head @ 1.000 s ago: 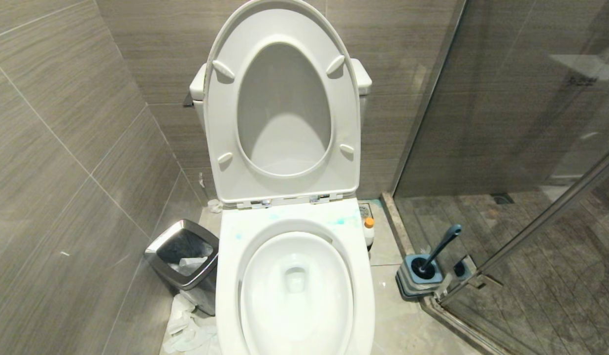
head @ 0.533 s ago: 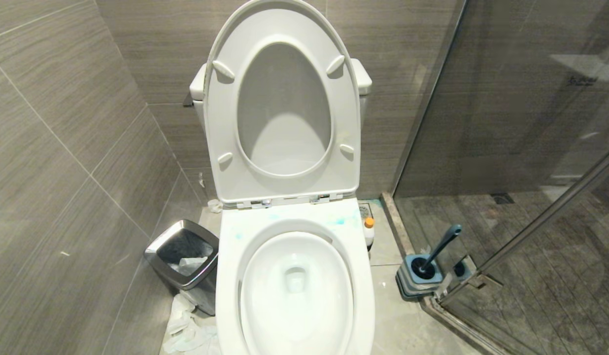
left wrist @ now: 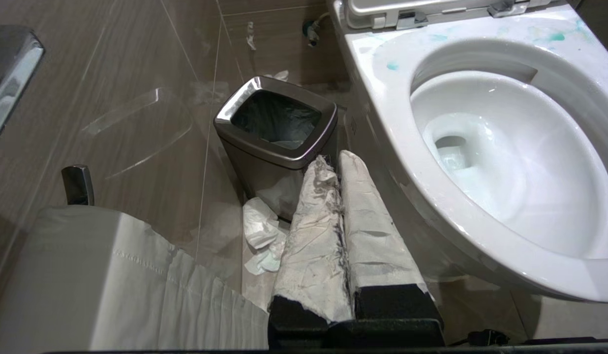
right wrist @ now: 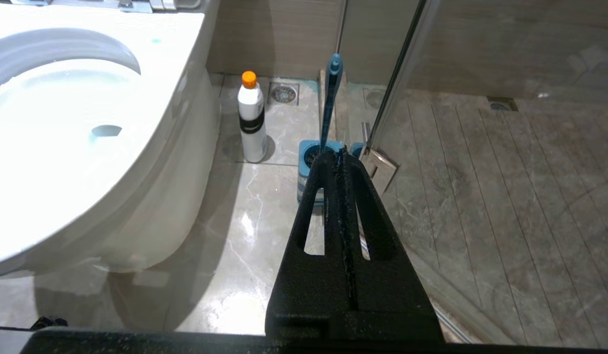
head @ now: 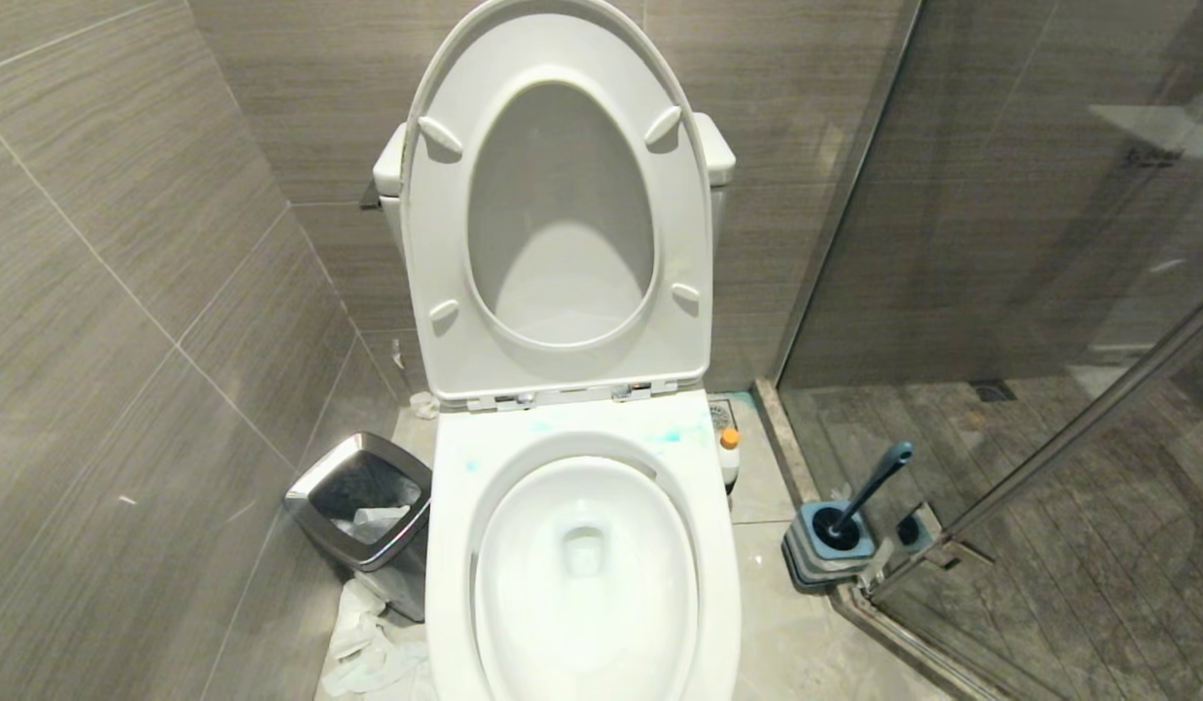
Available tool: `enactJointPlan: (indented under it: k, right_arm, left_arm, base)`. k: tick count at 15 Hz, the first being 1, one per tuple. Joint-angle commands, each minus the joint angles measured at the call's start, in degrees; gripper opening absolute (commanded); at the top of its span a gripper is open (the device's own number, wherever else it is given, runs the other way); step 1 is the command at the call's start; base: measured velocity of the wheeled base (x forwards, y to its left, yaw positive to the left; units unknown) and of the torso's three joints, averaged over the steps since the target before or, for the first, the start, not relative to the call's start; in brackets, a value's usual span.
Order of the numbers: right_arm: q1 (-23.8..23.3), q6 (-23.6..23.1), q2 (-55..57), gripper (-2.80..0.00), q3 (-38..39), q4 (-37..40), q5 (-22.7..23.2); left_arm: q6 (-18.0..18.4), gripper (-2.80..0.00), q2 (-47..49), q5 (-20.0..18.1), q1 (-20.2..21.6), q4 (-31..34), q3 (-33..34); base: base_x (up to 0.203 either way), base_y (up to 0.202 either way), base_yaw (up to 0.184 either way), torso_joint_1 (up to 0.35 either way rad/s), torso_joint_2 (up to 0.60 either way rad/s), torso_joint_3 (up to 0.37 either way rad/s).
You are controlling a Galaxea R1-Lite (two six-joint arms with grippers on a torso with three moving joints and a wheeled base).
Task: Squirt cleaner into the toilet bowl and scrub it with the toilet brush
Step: Pour in the cleaning agent
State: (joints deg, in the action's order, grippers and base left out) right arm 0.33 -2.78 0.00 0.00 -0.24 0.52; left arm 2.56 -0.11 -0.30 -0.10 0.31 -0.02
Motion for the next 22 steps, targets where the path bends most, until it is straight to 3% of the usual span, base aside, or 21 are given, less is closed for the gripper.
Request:
enactJointPlan:
  k: [1, 22]
  right_arm:
    - [0.0, 0.0, 0.1, -2.80, 0.0, 0.0, 0.0]
    - [0.0, -0.2, 0.1, -2.80, 0.0, 0.0, 0.1]
  left_arm:
    - [0.1, -2.80, 0.1, 0.0, 0.0, 0.0, -0.1]
    - [0.3, -2.80, 0.1, 0.0, 0.0, 0.1, -0.1]
  base:
    - [0.000, 0.000, 0.000, -0.001, 0.01, -0.124]
    - [0.000, 0.000, 0.000, 0.004, 0.00, -0.194]
